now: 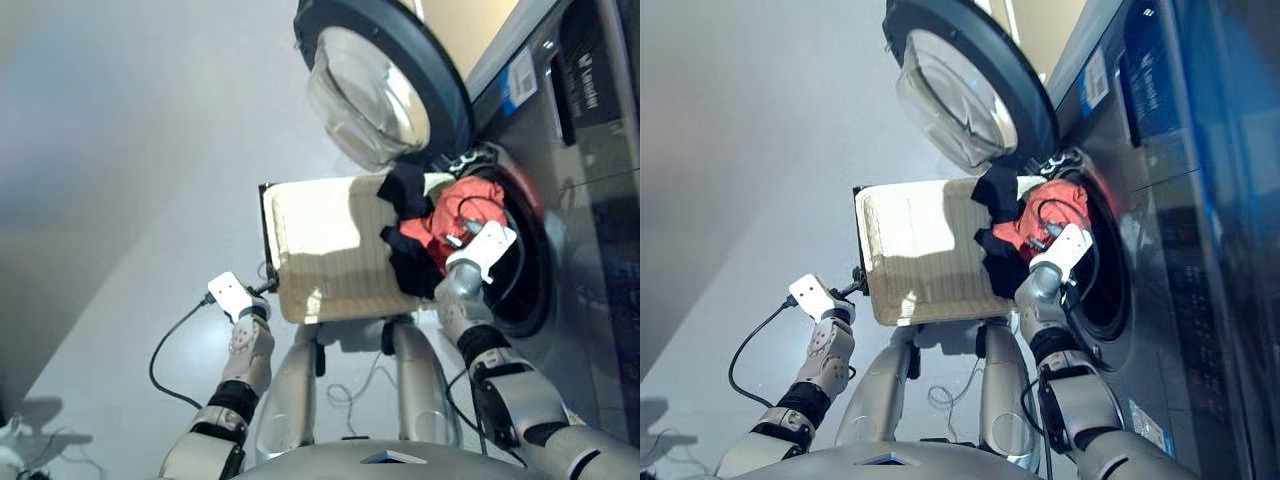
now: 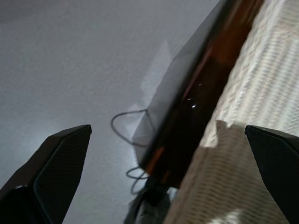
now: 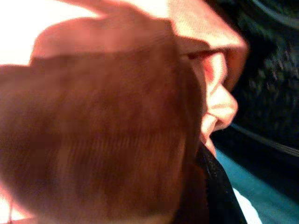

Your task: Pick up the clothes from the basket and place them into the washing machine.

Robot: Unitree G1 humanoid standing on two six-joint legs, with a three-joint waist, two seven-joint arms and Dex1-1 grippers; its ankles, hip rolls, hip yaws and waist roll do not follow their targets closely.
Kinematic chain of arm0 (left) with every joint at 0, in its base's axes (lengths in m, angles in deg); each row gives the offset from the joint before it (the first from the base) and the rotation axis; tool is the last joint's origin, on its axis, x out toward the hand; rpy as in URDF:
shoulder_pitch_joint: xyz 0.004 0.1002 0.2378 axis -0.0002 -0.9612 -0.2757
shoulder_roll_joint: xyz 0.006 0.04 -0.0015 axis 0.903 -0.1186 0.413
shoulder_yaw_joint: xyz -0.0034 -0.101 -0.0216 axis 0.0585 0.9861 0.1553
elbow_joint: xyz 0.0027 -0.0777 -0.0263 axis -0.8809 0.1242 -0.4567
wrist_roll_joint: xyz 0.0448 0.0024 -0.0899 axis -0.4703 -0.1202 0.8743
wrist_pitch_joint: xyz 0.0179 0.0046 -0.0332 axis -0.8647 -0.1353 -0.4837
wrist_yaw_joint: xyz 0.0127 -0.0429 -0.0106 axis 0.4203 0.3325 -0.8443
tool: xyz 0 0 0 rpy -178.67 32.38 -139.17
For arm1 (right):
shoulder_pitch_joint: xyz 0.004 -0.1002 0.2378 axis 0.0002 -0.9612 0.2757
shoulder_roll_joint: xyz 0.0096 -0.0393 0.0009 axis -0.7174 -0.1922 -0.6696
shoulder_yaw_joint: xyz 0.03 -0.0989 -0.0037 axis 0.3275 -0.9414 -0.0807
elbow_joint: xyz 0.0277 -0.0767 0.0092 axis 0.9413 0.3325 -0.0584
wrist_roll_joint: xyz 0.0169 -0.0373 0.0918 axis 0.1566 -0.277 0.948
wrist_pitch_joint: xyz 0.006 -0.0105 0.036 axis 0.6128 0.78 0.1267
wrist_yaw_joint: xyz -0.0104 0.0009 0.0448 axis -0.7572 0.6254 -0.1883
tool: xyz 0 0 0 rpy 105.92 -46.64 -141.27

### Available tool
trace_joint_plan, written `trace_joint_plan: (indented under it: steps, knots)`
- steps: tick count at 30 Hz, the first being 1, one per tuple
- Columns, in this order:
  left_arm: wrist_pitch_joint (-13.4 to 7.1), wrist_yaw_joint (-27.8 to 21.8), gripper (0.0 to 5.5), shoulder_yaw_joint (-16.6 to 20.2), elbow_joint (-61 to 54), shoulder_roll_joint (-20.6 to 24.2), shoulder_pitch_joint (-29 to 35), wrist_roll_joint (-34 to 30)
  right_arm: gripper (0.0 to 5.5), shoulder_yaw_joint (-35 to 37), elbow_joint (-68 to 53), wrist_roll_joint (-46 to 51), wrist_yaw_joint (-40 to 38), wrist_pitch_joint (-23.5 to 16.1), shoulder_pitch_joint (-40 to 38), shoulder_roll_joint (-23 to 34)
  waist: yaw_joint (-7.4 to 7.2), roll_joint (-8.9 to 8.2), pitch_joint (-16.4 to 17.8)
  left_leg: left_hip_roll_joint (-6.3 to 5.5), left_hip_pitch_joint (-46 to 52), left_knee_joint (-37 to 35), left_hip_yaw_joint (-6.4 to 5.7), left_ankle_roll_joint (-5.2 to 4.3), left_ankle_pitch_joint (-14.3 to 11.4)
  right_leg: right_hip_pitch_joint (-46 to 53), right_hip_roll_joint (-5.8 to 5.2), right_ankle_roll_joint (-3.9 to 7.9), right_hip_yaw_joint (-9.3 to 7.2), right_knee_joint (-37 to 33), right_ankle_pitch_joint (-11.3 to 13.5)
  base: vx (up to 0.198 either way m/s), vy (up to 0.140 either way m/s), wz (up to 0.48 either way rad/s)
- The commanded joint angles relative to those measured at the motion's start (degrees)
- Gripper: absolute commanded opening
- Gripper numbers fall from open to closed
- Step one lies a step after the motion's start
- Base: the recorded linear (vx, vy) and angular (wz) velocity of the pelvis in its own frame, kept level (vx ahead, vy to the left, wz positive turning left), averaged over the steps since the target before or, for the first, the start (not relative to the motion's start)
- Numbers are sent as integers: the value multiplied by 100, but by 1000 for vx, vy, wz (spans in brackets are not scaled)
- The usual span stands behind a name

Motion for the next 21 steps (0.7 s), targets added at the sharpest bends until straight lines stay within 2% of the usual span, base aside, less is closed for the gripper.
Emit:
trace_joint_plan:
  steps: [1,2,6,7,8,9,10,14,15,17,18,21]
  knots:
    - [-320,60,550,6,-322,293,48,-127,0,284,-12,347,-249,-614,210,139,33,-61,-134,-233,-326,1172,277,169,-1069,102,-78,485,200,-121,-171,0,0,0]
    - [-315,53,550,-26,-386,293,37,-66,0,526,89,467,-437,-745,380,260,21,-25,-133,-255,-595,1459,277,186,-1165,-152,-79,458,228,153,-253,0,0,0]
    - [-284,-17,550,-95,-466,357,40,8,0,797,496,485,-674,-715,740,904,34,38,-202,-228,-1111,1851,312,211,-1312,-664,-44,424,335,467,-327,17,-9,-12]
    - [-282,-40,550,-126,-490,393,32,15,0,803,595,441,-785,-691,856,1050,42,57,-244,-209,-1124,1910,253,201,-1469,-711,15,453,416,527,-478,62,-24,-103]
    - [-279,-67,550,-158,-548,435,12,30,0,815,669,387,-836,-646,997,1283,42,51,-240,-181,-1224,1988,281,218,-1514,-812,41,446,445,566,-480,0,0,0]
    - [-278,-69,550,-166,-559,426,19,34,0,816,699,395,-826,-645,1025,1314,49,46,-209,-177,-1318,2019,355,243,-1390,-887,18,403,409,551,-344,-24,6,-188]
    - [-265,-92,550,-176,-606,473,3,56,0,806,806,353,-864,-581,1155,1596,75,60,-241,-151,-1358,2103,321,238,-1569,-957,81,437,501,651,-494,-12,-10,-212]
    - [-216,-147,550,-296,-611,583,66,119,0,577,943,-44,-1340,-562,1725,2921,67,26,-277,-56,-1811,2519,319,257,-1675,-1396,182,401,633,910,-550,6,-17,-146]
    - [-219,-148,550,-299,-601,568,90,123,0,564,960,-56,-1356,-560,1758,2942,84,38,-284,-47,-1847,2547,327,256,-1690,-1432,190,400,641,928,-555,0,0,0]
    - [-238,-84,550,-345,-518,562,182,143,0,440,898,-340,-1718,-616,1932,3332,85,3,-297,-23,-1938,2665,325,255,-1711,-1545,229,388,656,1045,-586,-7,-28,-83]
    - [-259,-19,550,-377,-530,565,249,162,0,495,901,-421,-1863,-648,1913,3548,73,-10,-321,-20,-1994,2751,286,246,-1736,-1581,227,378,665,1121,-622,0,0,0]
    - [-282,2,550,-405,-550,547,263,169,0,384,935,-448,-1753,-567,1837,3634,70,-24,-371,-21,-2008,2756,270,232,-1754,-1610,209,363,652,1180,-661,1,-19,-35]
